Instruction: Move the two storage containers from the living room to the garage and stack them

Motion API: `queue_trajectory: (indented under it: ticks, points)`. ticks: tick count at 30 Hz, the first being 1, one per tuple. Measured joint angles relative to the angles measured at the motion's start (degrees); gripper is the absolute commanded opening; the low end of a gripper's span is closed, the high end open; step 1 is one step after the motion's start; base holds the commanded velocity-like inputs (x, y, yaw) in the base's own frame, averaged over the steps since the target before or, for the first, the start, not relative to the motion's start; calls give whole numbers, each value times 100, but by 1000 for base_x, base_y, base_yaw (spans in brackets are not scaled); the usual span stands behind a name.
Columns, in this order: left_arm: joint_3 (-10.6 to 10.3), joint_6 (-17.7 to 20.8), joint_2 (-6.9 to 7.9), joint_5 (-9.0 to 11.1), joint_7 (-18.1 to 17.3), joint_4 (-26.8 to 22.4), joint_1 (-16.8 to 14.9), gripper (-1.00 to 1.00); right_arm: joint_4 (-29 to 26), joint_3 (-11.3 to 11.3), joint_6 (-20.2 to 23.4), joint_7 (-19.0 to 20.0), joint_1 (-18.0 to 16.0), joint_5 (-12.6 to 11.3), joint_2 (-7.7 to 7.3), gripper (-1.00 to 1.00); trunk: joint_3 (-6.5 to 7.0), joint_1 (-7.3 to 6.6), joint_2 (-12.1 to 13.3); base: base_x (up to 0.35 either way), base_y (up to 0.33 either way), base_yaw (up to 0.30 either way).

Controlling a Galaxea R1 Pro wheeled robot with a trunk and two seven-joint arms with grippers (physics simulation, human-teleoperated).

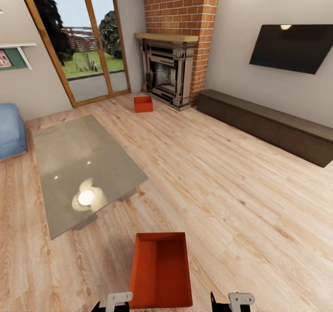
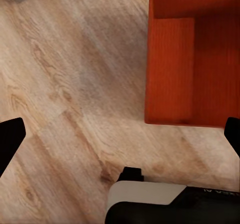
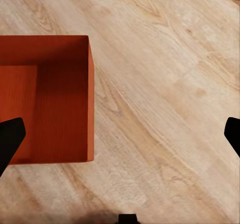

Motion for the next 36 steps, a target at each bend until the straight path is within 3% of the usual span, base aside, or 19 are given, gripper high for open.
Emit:
queue_trajectory:
  ticks: [6, 9, 17, 36]
  points:
    - [11, 5, -8, 6, -29, -3, 0, 100, 1, 312, -5, 16, 0, 9, 8, 100, -57, 0, 0, 0, 0, 0]
    - [21, -7, 4, 13, -37, -6, 0, 100, 0, 364, -5, 10, 0, 21, 7, 100, -85, 0, 0, 0, 0, 0]
    - [90, -15, -7, 204, -56, -9, 0, 100, 1, 389, -5, 8, 0, 40, 6, 100, -161, 0, 0, 0, 0, 0]
    - [103, -6, -10, 216, -113, 0, 0, 100, -8, 390, 2, 0, -1, 41, 8, 100, -304, 0, -1, 0, 0, 124]
